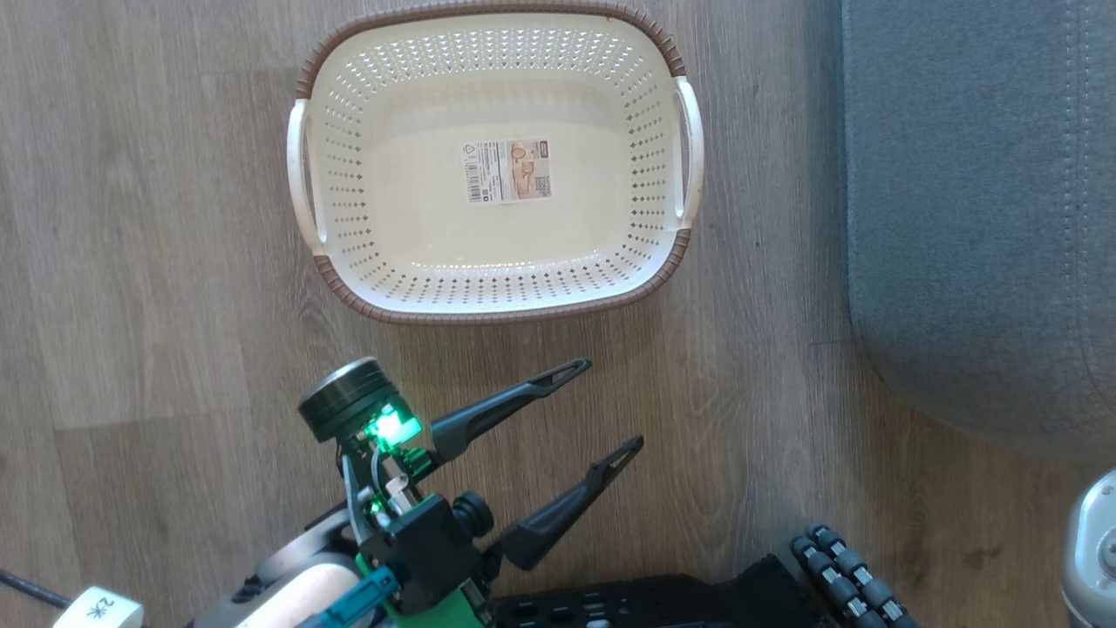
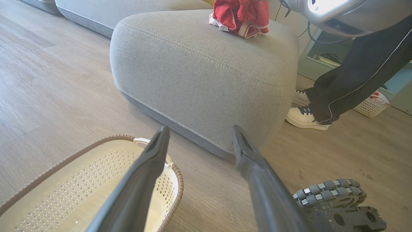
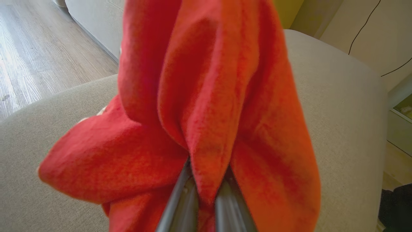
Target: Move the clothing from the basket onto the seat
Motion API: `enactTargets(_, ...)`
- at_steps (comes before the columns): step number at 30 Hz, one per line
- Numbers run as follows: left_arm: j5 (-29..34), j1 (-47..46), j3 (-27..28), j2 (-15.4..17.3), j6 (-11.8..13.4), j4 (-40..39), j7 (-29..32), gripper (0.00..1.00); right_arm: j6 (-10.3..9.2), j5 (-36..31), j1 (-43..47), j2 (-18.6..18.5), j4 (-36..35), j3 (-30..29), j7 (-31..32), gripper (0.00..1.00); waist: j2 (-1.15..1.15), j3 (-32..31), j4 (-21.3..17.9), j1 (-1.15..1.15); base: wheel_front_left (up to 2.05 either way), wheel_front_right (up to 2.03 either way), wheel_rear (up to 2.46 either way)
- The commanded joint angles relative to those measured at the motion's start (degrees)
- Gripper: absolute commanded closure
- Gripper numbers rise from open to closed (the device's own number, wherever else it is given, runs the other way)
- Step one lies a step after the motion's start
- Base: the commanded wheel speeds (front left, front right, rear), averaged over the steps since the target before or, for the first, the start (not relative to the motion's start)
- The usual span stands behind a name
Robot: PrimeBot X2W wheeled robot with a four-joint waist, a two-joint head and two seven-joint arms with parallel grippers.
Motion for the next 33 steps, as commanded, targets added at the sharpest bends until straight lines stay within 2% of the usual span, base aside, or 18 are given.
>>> enactTargets(1,-0.3,-0.2,1.3,0.3,-0.1,-2.0,-0.3,0.00,0.40,0.0,0.3,-0.5,-2.4,0.3,0.4,1.00,0.00,0.0,0.0,-0.01,0.00,0.00,0.00)
enactTargets(2,-0.3,-0.2,1.3,0.3,-0.1,-2.0,-0.3,0.00,0.40,-0.2,0.3,-0.2,-2.8,0.0,0.0,1.00,0.00,0.0,-0.1,-0.01,0.00,0.00,0.00)
enactTargets(3,-0.3,-0.2,1.2,0.3,-0.1,-1.9,-0.3,0.00,0.40,-0.3,0.4,-0.1,-3.2,0.0,-0.5,0.58,0.00,-0.1,-0.1,-0.01,0.00,0.00,0.00)
enactTargets(4,-0.3,-0.3,1.2,0.3,-0.1,-1.9,-0.3,0.00,0.40,-0.5,0.6,0.1,-3.4,0.1,-1.0,0.08,0.00,-0.2,-0.1,-0.01,0.00,0.00,0.00)
enactTargets(5,-0.3,-0.3,1.2,0.2,-0.1,-1.8,-0.3,0.00,0.40,-0.5,0.7,0.2,-3.6,0.2,-1.6,0.00,0.00,-0.3,-0.1,-0.01,0.00,0.00,0.00)
enactTargets(15,-0.4,-0.5,0.1,-1.1,-0.1,-0.6,-0.3,0.00,0.40,0.3,2.3,-0.7,-3.9,2.0,-2.4,0.00,0.00,-4.0,-0.3,-0.01,0.00,0.00,0.00)
enactTargets(22,-0.5,-0.5,-0.9,-3.4,-0.1,1.1,-0.3,0.00,0.40,1.5,4.8,-2.9,-4.5,3.5,-2.0,0.00,0.00,-8.8,0.1,-0.01,0.00,0.00,0.00)
enactTargets(26,-0.6,-0.2,-1.2,-5.2,-0.1,2.3,-0.3,0.00,0.40,2.8,6.4,-4.9,-4.8,4.9,-1.7,0.00,0.00,-12.2,0.3,-0.01,0.00,0.00,0.00)
enactTargets(33,-0.4,0.8,-0.1,-9.1,0.0,5.1,-0.3,0.00,0.40,8.7,8.8,-11.2,-5.0,10.1,-2.8,0.00,0.00,-19.1,1.0,-0.01,0.00,0.00,0.00)
